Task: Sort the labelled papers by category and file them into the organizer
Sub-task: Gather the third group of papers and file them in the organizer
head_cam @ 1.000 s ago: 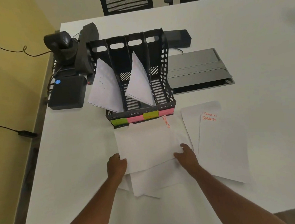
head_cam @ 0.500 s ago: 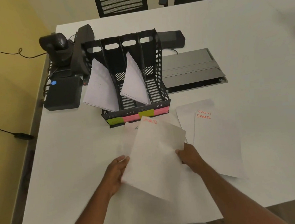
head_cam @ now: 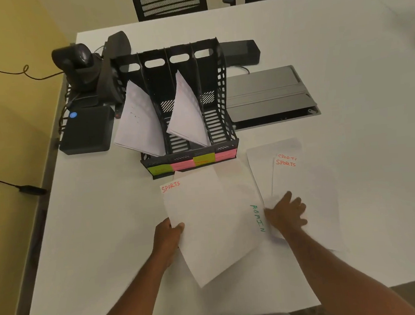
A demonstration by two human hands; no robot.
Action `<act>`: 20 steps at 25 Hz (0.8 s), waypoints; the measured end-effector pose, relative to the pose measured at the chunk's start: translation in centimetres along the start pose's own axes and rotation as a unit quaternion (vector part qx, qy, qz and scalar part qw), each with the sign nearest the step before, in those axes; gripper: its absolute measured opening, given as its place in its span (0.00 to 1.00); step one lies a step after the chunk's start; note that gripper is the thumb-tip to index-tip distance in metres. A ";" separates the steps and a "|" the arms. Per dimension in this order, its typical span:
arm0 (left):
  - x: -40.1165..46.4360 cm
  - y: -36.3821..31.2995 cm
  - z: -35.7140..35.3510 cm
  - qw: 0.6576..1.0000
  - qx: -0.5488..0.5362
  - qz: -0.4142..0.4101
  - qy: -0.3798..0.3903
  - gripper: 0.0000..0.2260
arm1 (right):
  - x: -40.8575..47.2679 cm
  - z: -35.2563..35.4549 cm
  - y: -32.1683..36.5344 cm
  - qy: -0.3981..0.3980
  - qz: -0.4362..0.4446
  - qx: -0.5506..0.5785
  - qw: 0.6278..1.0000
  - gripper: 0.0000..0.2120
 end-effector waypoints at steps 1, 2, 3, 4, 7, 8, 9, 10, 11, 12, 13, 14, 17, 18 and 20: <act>0.2 0.2 0.3 1.000 0.005 -0.003 -0.010 0.09 | 0.4 -0.7 -0.8 0.033 -0.023 -0.036 0.999 0.46; 0.3 0.4 0.6 1.000 0.003 -0.006 -0.017 0.08 | 0.6 -1.3 -1.3 0.058 -0.028 -0.048 0.997 0.48; 0.4 0.4 0.8 1.000 0.003 -0.008 -0.022 0.08 | 0.9 -1.8 -1.7 0.073 -0.024 -0.051 0.996 0.48; 0.4 0.4 1.0 1.000 -0.002 -0.009 -0.026 0.08 | 0.8 -2.0 -1.8 0.081 -0.016 -0.055 0.995 0.48; 0.6 0.3 1.1 0.999 -0.007 -0.018 -0.033 0.09 | 0.7 -2.4 -1.7 0.080 -0.004 -0.072 0.994 0.48; 0.7 0.2 1.1 0.999 -0.008 -0.023 -0.035 0.10 | 0.6 -2.4 -1.6 0.074 -0.002 -0.079 0.994 0.46; 0.6 0.0 1.0 0.999 -0.006 -0.030 -0.037 0.10 | 0.6 -2.3 -1.6 0.064 0.003 -0.085 0.994 0.44; 0.6 -0.2 0.8 0.999 0.000 -0.038 -0.038 0.10 | 0.5 -2.1 -1.6 0.053 0.008 -0.089 0.995 0.41; 0.6 -0.3 0.7 0.998 0.009 -0.045 -0.038 0.11 | 0.5 -2.0 -1.6 0.041 0.014 -0.089 0.995 0.37; 0.7 -0.4 0.6 0.998 0.020 -0.054 -0.040 0.13 | 0.7 -1.9 -1.8 0.024 0.023 -0.091 0.995 0.33; 0.8 -0.5 0.6 0.997 0.029 -0.060 -0.045 0.16 | 0.8 -1.8 -2.0 0.004 0.036 -0.097 0.995 0.30; 0.8 -0.5 0.6 0.996 0.036 -0.064 -0.048 0.22 | 0.8 -1.5 -2.2 -0.020 0.054 -0.104 0.993 0.26; 0.5 -1.0 0.3 0.992 0.062 -0.100 -0.042 0.38 | -0.1 0.3 -1.7 -0.071 0.116 -0.107 0.985 0.12; 0.3 -1.3 0.2 0.989 0.078 -0.120 -0.038 0.39 | -0.6 1.1 -1.2 -0.080 0.125 -0.097 0.984 0.09; 0.2 -1.6 0.1 0.981 0.112 -0.150 -0.040 0.33 | -2.3 2.0 0.3 -0.098 0.145 -0.096 0.980 0.09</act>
Point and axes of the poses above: each hand's wrist, its own x-axis towards the middle knuckle, its own z-axis out of the back of the hand, y = z × x, the point moved 4 cm from there along x, towards the middle knuckle, and after that the axes turned 7 degrees about y, right-handed, at the moved point
